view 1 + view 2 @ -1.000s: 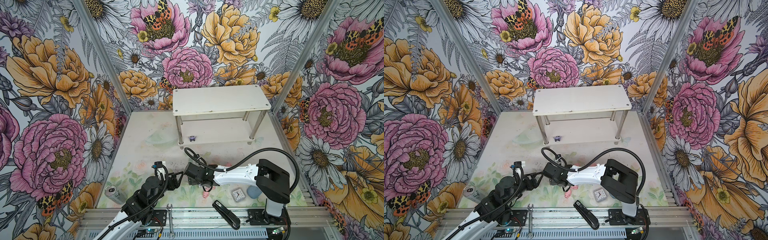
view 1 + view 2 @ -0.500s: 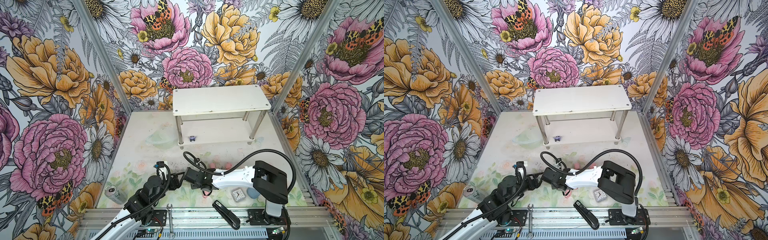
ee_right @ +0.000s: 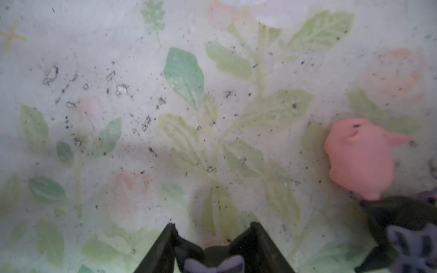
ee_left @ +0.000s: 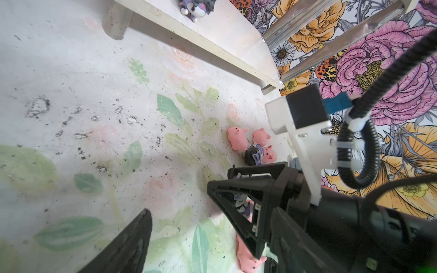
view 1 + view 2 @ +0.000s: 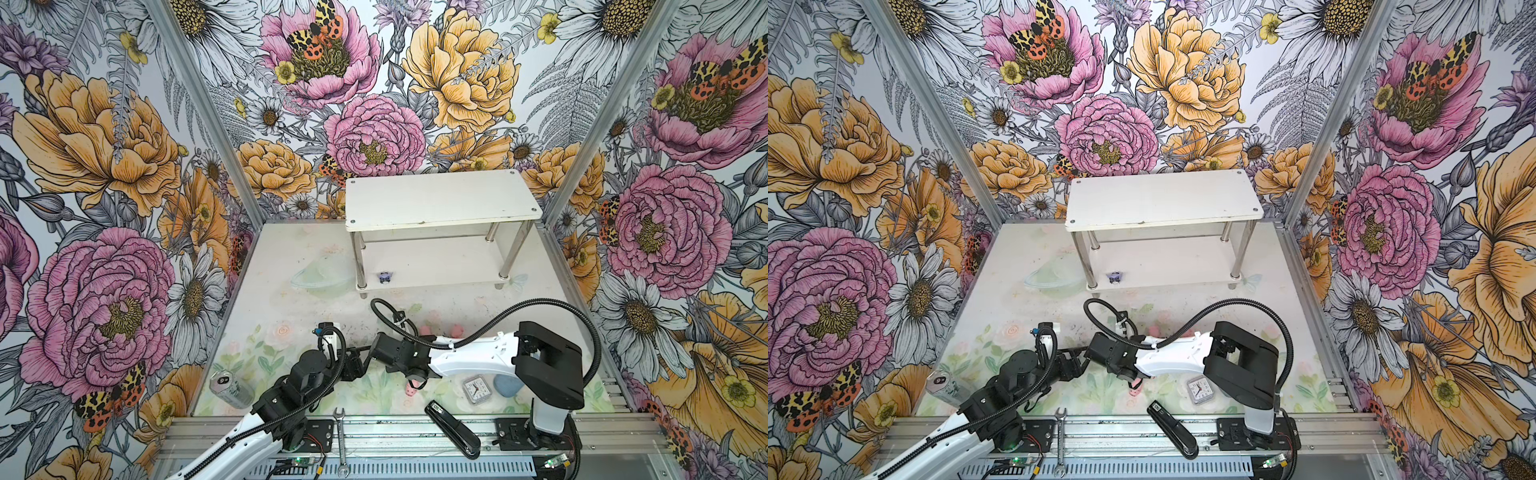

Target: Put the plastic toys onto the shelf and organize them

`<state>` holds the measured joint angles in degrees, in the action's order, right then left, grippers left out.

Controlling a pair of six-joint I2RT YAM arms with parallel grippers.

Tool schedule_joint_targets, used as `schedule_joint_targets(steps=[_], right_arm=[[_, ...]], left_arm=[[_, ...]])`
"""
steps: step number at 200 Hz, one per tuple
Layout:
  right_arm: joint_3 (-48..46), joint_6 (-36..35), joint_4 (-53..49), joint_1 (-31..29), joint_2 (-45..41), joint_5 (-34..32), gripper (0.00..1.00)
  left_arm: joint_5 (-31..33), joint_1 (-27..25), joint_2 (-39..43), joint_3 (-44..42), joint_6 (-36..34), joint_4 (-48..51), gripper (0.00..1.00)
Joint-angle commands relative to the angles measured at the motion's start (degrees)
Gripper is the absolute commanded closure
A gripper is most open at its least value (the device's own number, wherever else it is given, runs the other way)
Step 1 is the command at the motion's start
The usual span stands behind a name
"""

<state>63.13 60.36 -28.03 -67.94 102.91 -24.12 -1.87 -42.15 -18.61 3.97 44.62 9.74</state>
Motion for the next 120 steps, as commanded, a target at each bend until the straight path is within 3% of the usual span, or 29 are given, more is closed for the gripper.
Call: schedule_joint_targets(steps=[1, 42, 93, 120], right_arm=[[-0.76, -1.46, 0.92, 2.10, -6.37, -5.88, 0.83], [-6.81, -1.77, 11.92, 6.41, -15.97, -1.69, 0.87], [-13.25, 3.68, 27.66, 5.96, -20.21, 8.41, 0.89], [-15.06, 5.98, 33.56, 4.41, -19.69, 10.23, 0.89]], left_arm=[[-3.37, -0.47, 2.09, 0.66, -1.24, -2.59, 0.16], [-9.77, -0.74, 1.37, 1.18, -3.51, -9.48, 0.05], [-14.71, -2.77, -9.51, 5.98, -8.08, -17.53, 0.03], [-14.95, -3.89, -16.07, 8.18, -8.92, -21.17, 0.06]])
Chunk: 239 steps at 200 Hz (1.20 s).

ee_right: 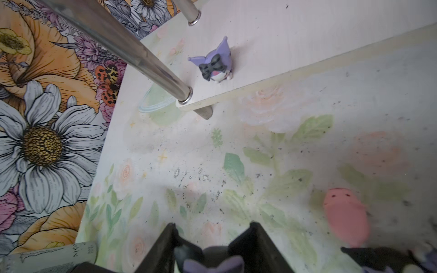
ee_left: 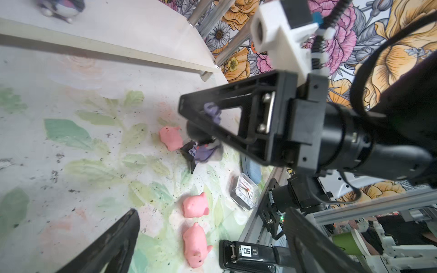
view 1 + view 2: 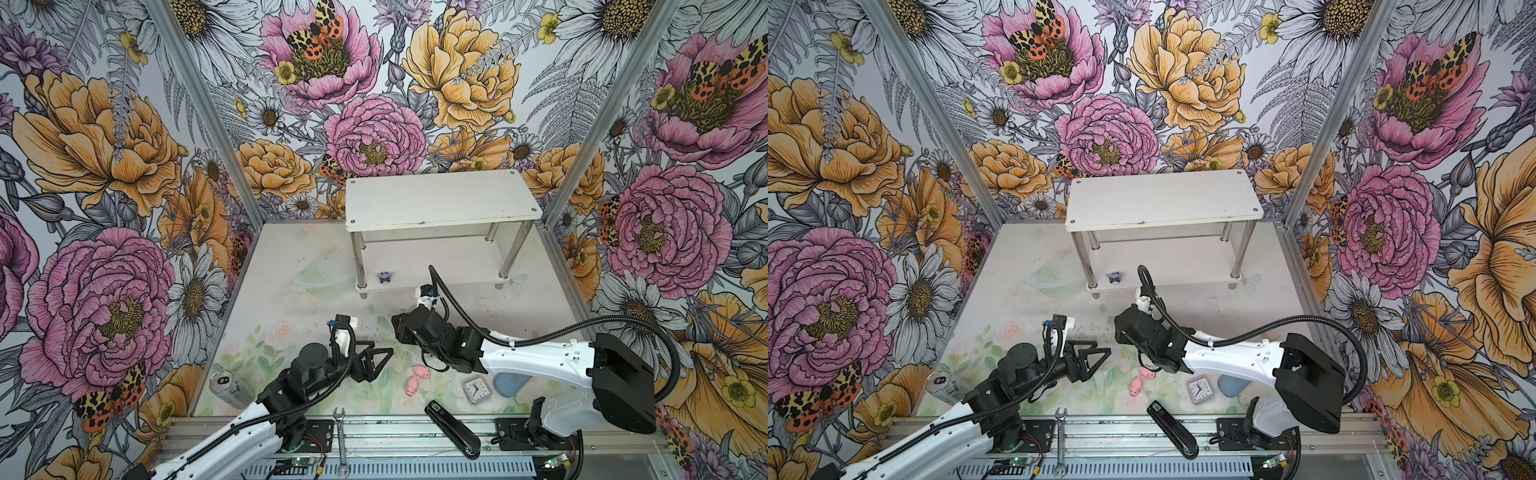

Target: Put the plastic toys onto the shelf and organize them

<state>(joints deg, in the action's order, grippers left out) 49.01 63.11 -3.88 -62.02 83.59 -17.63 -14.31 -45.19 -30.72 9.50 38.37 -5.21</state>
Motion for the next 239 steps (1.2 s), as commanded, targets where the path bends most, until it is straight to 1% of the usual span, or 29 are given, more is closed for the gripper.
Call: schedule_joint_targets(steps=[1, 17, 32, 53, 85, 104, 118, 149, 185, 202, 216, 239], right_arm=[[-0.85, 3.24, 9.41, -1.56, -0.36, 3.74, 0.89], [-0.16, 3.16, 8.80, -2.59, -0.19, 3.37, 0.89], [-0.06, 3.09, 9.06, -3.06, -0.34, 3.35, 0.90], [-0.38, 2.93, 9.49, -2.98, -1.25, 3.47, 0.89], [-0.04, 2.19, 10.03, -2.71, -2.87, 5.53, 0.89], [0.29, 1.78, 9.41, -2.63, -3.82, 6.61, 0.89], [0.11, 1.36, 8.25, -2.28, -5.22, 6.30, 0.90], [-1.87, 0.72, 7.03, -0.41, -9.10, 6.03, 0.90], [-2.43, -0.86, 2.68, 1.70, -13.30, 5.31, 0.90], [-2.85, -0.85, 2.56, 2.12, -14.40, 5.69, 0.89], [-2.87, -0.66, 2.69, 2.12, -14.38, 6.63, 0.89], [-3.05, 0.40, 5.09, 1.95, -12.83, 9.35, 0.90]], left_arm=[[-2.50, -0.86, -4.20, 2.68, -2.68, -6.39, 0.06], [-3.08, -0.90, -7.10, 3.48, -3.02, -7.68, 0.15], [-3.68, -1.04, -8.90, 4.12, -3.39, -7.79, 0.18], [-3.46, -1.51, -8.85, 4.00, -2.97, -7.97, 0.18], [1.31, -3.62, -7.80, 3.68, -3.42, -7.70, 0.16], [2.34, -3.76, -9.10, 4.72, -3.71, -7.39, 0.21], [2.09, -3.89, -9.78, 5.35, -3.74, -7.43, 0.22], [2.67, -4.07, -8.74, 5.28, -3.57, -5.87, 0.16], [4.37, -4.43, -5.03, 4.46, -3.30, -3.38, 0.14], [5.68, -4.47, -4.22, 4.53, -3.45, -2.77, 0.12], [6.12, -4.51, -4.93, 5.39, -4.09, -3.02, 0.10], [5.41, -4.64, -8.85, 6.84, -5.36, -5.11, 0.08]])
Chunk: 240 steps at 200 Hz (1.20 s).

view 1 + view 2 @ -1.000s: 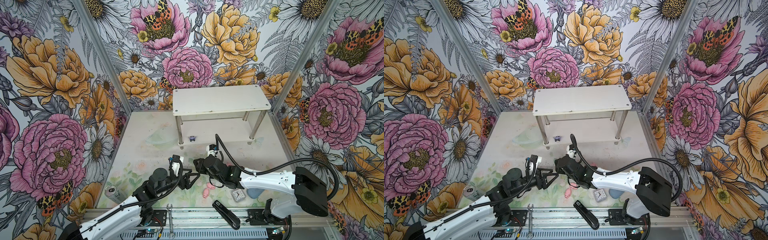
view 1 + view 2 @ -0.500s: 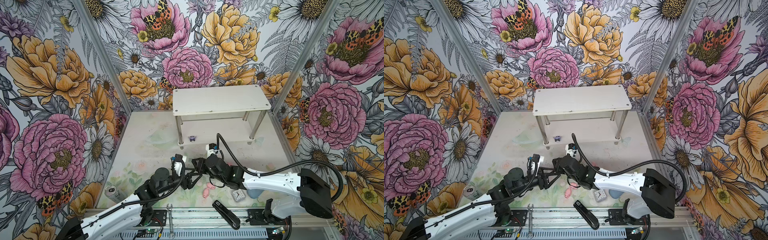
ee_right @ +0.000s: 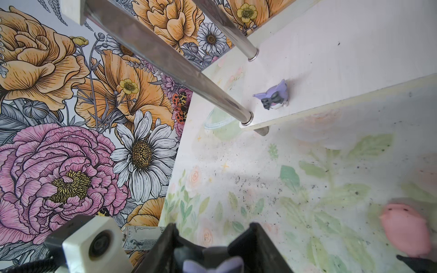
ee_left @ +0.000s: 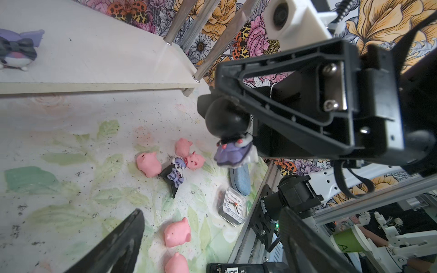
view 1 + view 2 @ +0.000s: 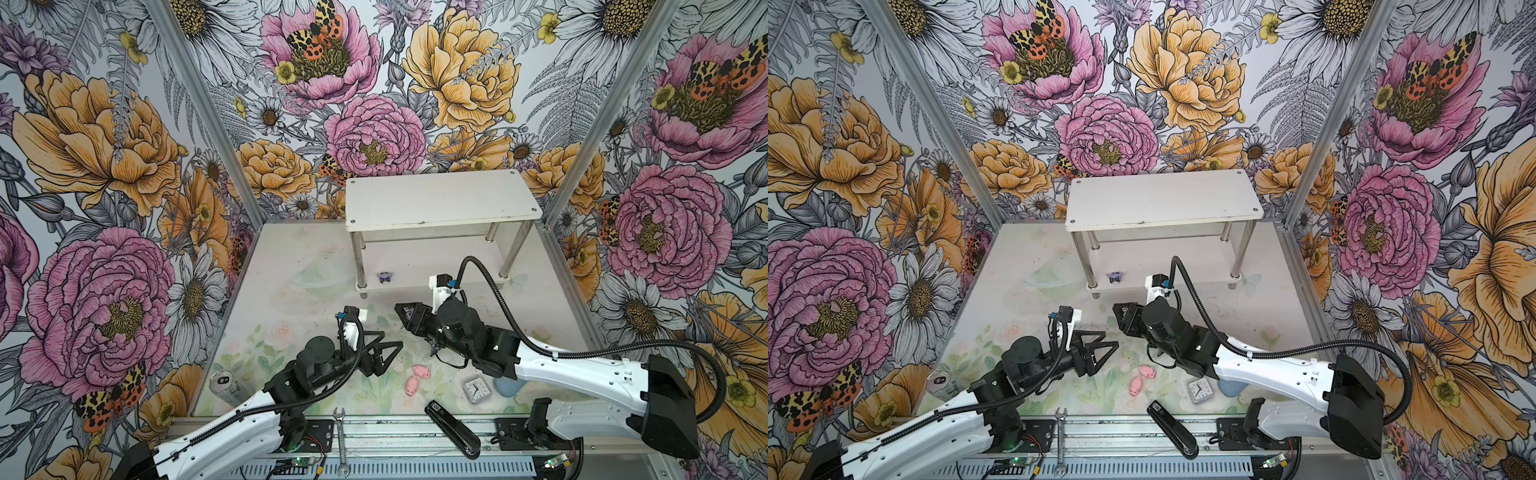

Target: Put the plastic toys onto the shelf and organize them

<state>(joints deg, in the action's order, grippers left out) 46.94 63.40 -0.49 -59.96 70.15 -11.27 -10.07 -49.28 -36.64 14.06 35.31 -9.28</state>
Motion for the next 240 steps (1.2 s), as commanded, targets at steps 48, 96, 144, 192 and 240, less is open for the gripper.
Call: schedule_joint_targets(steps=[48, 96, 144, 192, 240], right_arm=[[1.08, 0.50, 5.73, -0.39, 5.48, 8.12, 0.90], [1.13, 0.64, 7.13, -0.50, 5.88, 8.82, 0.90], [1.35, 0.59, 5.49, -0.77, 5.06, 8.81, 0.88], [4.50, -2.65, -5.21, -0.78, 3.00, 8.76, 0.38], [11.55, -7.70, -19.22, 0.11, 3.06, 8.45, 0.26]], left_arm=[[0.21, -0.78, -9.91, 5.06, -4.18, -5.11, 0.10], [1.69, -0.87, -9.00, 6.11, -5.28, -6.05, 0.37], [2.91, -0.79, -8.21, 6.74, -6.50, -4.59, 0.75], [0.96, -0.73, -7.93, 7.57, -9.19, -3.22, 0.91], [-2.58, -0.82, -11.96, 8.34, -10.55, -4.75, 0.98]])
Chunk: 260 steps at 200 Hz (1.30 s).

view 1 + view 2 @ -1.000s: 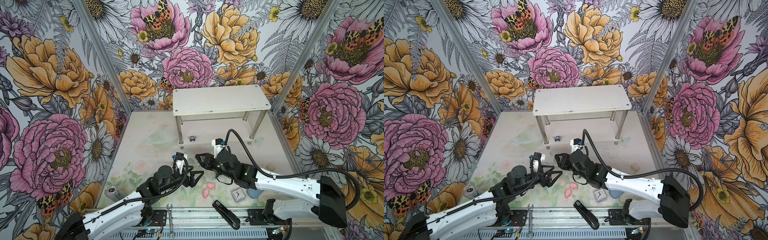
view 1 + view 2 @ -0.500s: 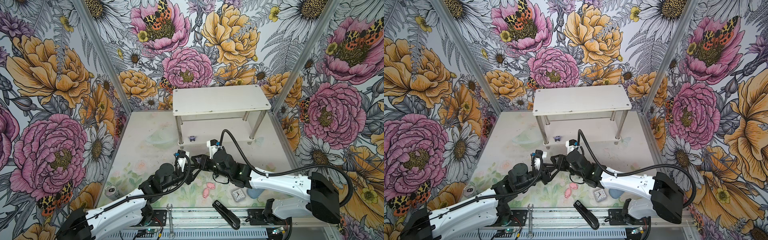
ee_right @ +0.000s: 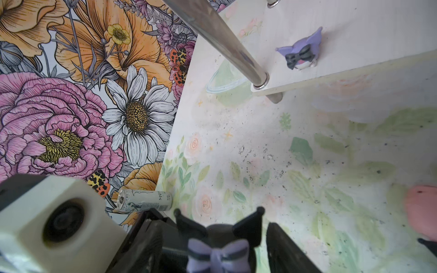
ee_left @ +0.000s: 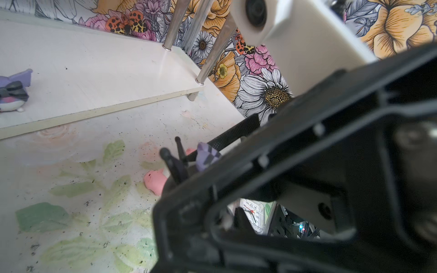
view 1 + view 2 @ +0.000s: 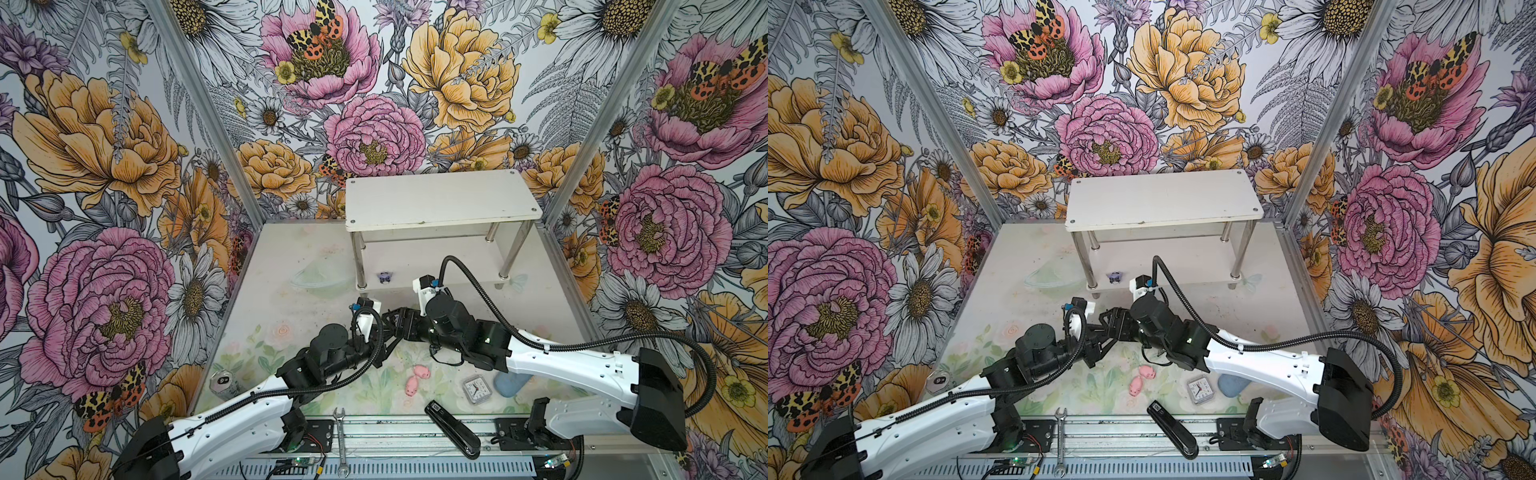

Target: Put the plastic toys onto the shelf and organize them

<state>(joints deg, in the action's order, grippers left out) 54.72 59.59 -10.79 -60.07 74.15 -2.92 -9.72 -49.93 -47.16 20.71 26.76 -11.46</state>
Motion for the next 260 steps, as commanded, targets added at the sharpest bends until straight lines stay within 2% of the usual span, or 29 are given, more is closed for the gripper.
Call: schedule_joint_targets(steps=[1, 36, 72, 88, 110, 117, 136, 151, 175, 189, 222, 260], right_arm=[[3.88, -4.01, -9.09, 0.26, -0.90, 0.11, 0.26], [8.96, -7.65, -14.66, 1.05, 2.06, 0.52, 0.25], [11.97, -9.40, -16.99, 2.57, 5.27, 3.11, 0.36], [12.48, -9.58, -16.99, 3.19, 6.25, 4.48, 0.45], [12.95, -9.75, -16.99, 3.55, 6.71, 4.76, 0.68], [13.11, -9.84, -16.99, 3.54, 6.78, 4.85, 0.72], [13.35, -10.51, -16.93, 3.65, 7.24, 4.60, 0.81], [13.52, -11.77, -16.92, 3.74, 7.74, 3.20, 0.88], [13.55, -15.26, -16.94, 4.30, 8.34, -3.29, 0.92], [13.70, -18.42, -16.87, 4.56, 8.87, -10.20, 0.93], [12.82, -27.66, -11.92, 4.65, 13.26, -29.88, 0.97], [9.61, -35.16, 1.74, 5.69, 19.68, -38.61, 0.97]], left_arm=[[-3.02, -0.16, -1.49, 1.70, -2.08, -2.58, 0.98], [-5.09, -0.34, -2.97, 2.12, -2.59, -3.52, 1.00], [-5.86, -0.52, -3.38, 2.24, -3.19, -4.12, 1.00], [-5.90, -0.64, -3.21, 2.14, -3.45, -4.20, 1.00], [-5.67, -0.61, -2.95, 1.97, -3.68, -4.18, 1.00], [-5.41, -0.67, -2.90, 1.97, -3.73, -3.87, 0.94], [-4.03, -0.64, -2.36, 1.71, -3.47, -3.53, 0.66], [-2.95, -0.68, -1.44, 1.44, -3.21, -3.18, 0.34], [0.06, -0.43, 1.37, 0.62, -2.84, -1.15, 0.11], [3.49, -0.34, 3.96, -0.33, -2.43, 0.96, 0.07], [12.54, 1.71, 12.73, -3.76, -0.46, 7.11, 0.06], [14.31, 7.39, 22.25, -7.53, 0.92, 10.94, 0.09]])
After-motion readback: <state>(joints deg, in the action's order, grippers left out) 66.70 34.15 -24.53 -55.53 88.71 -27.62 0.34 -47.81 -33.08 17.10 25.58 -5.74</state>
